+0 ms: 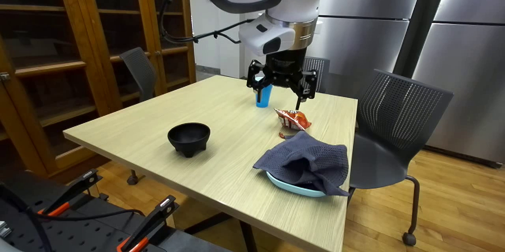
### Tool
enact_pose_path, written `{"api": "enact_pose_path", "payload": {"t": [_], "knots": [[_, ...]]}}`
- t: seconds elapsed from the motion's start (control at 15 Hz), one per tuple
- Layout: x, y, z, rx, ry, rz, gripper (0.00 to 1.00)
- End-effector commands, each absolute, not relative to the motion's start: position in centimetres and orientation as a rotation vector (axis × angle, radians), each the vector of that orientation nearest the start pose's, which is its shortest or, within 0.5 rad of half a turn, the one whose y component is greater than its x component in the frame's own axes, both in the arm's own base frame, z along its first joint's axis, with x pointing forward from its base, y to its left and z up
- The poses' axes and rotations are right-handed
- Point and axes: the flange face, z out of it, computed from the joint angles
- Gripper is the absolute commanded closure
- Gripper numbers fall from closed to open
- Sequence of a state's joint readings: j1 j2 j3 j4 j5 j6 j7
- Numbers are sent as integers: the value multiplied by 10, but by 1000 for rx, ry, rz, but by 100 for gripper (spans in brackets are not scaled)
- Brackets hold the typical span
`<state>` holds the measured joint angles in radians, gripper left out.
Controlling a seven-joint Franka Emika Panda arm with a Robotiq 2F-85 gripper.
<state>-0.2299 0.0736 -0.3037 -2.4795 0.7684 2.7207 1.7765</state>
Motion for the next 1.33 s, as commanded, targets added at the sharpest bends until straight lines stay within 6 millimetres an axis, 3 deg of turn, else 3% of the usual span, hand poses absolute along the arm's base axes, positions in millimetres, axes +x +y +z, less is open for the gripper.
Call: {"api": "enact_pose_path", "payload": {"t": [0.0, 0.47, 0.6, 1.27], "knots": [[391, -259, 285, -286, 2682, 216, 0], [387, -253, 276, -360, 2656, 423, 0], [391, -253, 268, -343, 2700, 391, 0], [390, -251, 267, -355, 2698, 411, 0]]}}
